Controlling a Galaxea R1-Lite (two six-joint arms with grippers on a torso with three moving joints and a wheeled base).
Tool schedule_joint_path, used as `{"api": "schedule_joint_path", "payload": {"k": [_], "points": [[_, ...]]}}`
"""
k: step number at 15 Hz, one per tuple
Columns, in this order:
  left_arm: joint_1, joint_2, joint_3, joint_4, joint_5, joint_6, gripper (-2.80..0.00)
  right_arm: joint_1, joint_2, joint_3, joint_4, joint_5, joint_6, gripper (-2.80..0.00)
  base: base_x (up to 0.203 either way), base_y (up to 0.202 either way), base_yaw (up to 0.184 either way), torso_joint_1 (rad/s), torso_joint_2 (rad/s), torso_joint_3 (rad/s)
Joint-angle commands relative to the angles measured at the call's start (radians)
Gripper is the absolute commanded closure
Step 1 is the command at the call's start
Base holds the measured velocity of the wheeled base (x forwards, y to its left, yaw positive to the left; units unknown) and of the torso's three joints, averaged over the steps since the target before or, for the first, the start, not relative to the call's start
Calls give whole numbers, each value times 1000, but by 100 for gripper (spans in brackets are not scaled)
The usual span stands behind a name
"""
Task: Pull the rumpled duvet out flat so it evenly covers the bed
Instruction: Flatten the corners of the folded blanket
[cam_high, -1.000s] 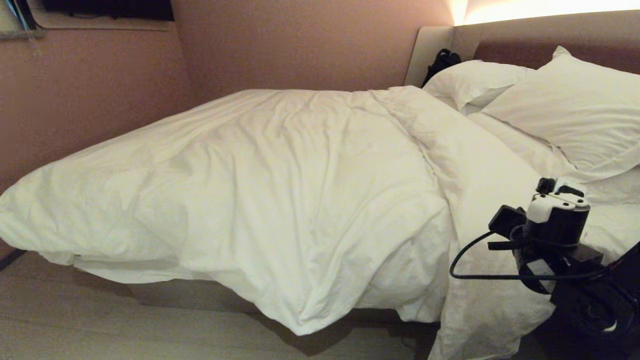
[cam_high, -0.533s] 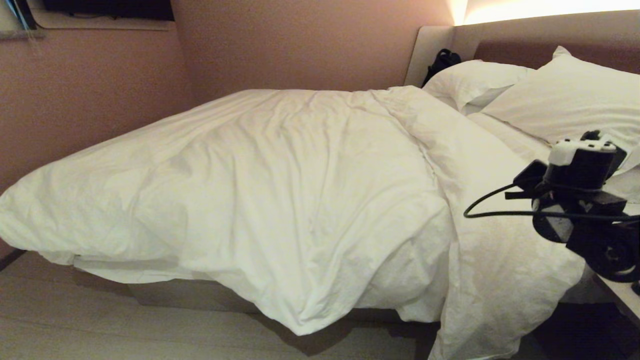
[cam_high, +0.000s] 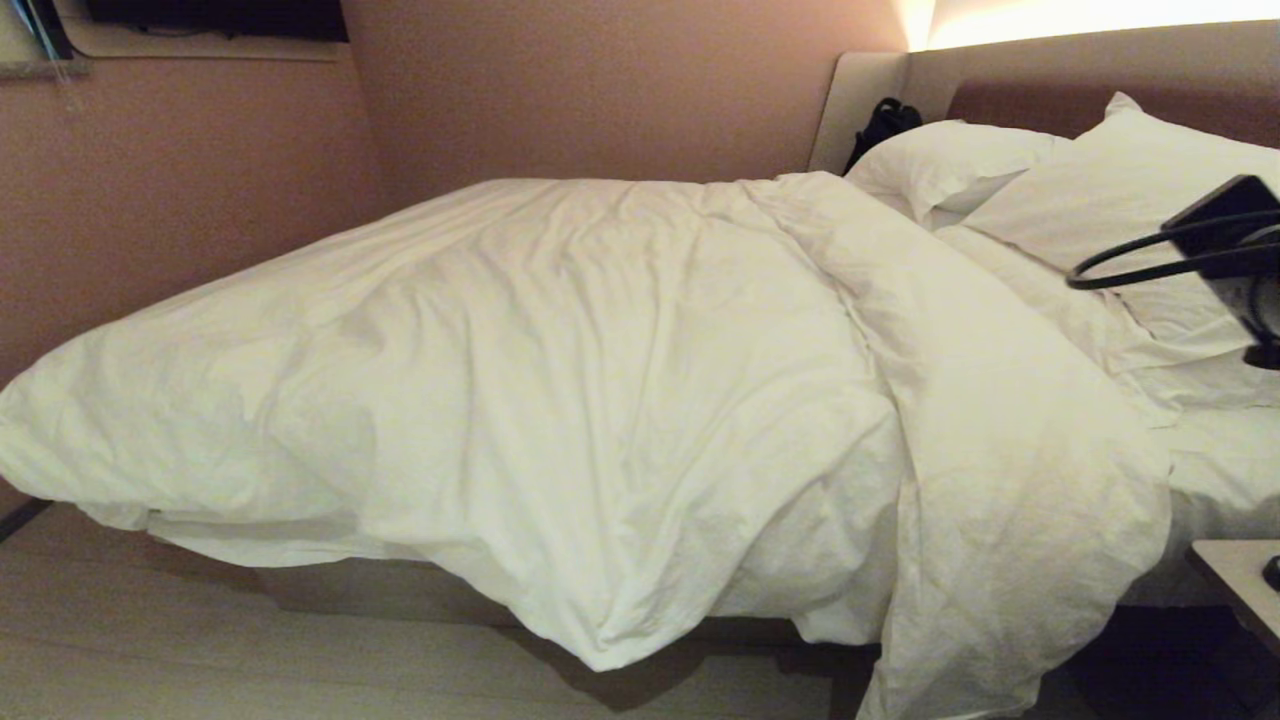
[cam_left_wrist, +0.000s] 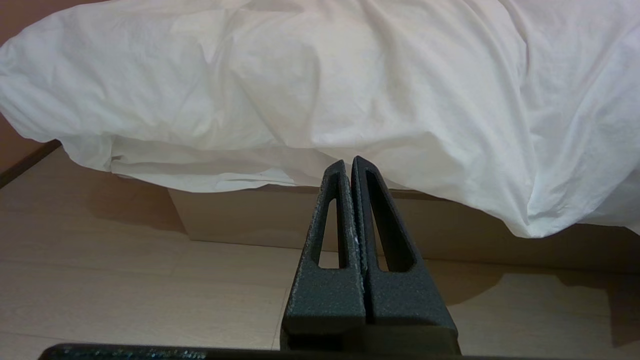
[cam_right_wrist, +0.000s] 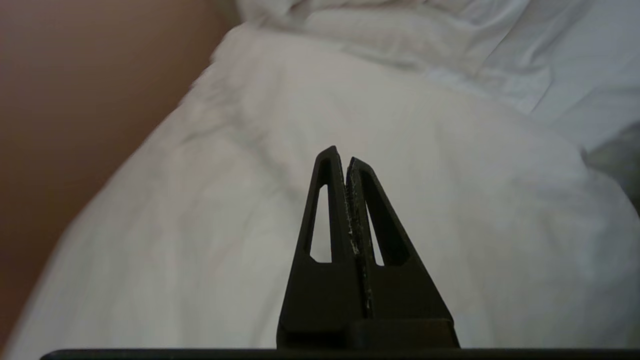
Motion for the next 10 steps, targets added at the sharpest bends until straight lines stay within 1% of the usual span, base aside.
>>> {"api": "schedule_joint_path", "payload": {"k": [1, 2, 4, 7, 8, 10], "points": [[0, 0, 0, -1, 0, 0, 0, 3, -168, -2, 784, 355, 38, 0, 0, 0, 0, 0, 0, 0], [0, 0, 0, -1, 0, 0, 0, 8, -233, 14, 813, 376, 6, 0, 0, 0, 0, 0, 0, 0], [0, 0, 0, -1, 0, 0, 0, 17, -385, 56, 841, 396, -86, 0, 0, 0, 0, 0, 0, 0], [0, 0, 0, -1, 0, 0, 0, 21, -586, 136, 853, 406, -234, 0, 0, 0, 0, 0, 0, 0], [0, 0, 0, -1, 0, 0, 0, 19, -631, 161, 856, 398, -266, 0, 0, 0, 0, 0, 0, 0], [0, 0, 0, -1, 0, 0, 0, 14, -675, 190, 862, 332, -287, 0, 0, 0, 0, 0, 0, 0]]}}
